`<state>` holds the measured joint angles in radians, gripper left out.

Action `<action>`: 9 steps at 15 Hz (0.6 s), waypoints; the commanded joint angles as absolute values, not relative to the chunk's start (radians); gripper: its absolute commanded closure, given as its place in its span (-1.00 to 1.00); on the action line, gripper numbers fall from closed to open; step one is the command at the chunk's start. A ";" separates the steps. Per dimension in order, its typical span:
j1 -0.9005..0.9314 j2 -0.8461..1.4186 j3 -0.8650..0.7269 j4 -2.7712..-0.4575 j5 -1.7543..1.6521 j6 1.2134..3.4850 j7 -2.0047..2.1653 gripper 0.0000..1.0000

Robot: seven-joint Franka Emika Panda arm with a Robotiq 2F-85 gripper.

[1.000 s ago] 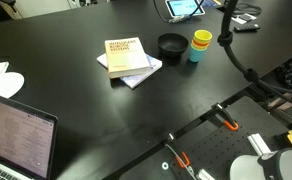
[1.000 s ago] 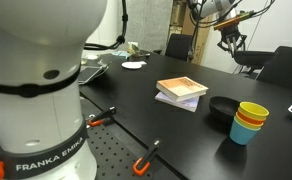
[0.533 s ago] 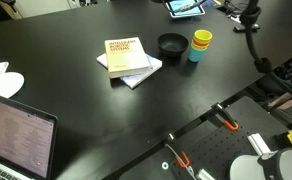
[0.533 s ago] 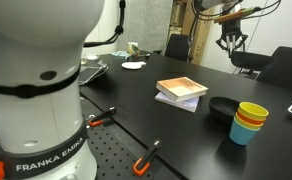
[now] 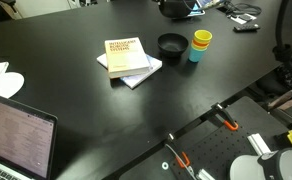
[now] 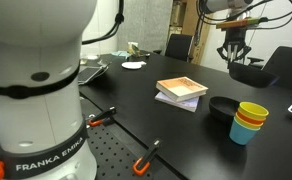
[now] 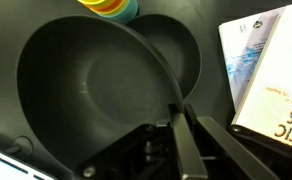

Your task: Put the furthest black bowl in the closest black bowl

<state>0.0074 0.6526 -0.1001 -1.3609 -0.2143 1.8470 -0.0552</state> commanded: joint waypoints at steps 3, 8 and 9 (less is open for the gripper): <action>-0.026 0.554 -0.078 -1.620 -0.199 2.120 -0.025 0.81; -0.039 0.560 -0.090 -1.739 -0.195 2.260 -0.010 0.81; -0.043 0.561 -0.089 -1.756 -0.192 2.278 -0.010 0.81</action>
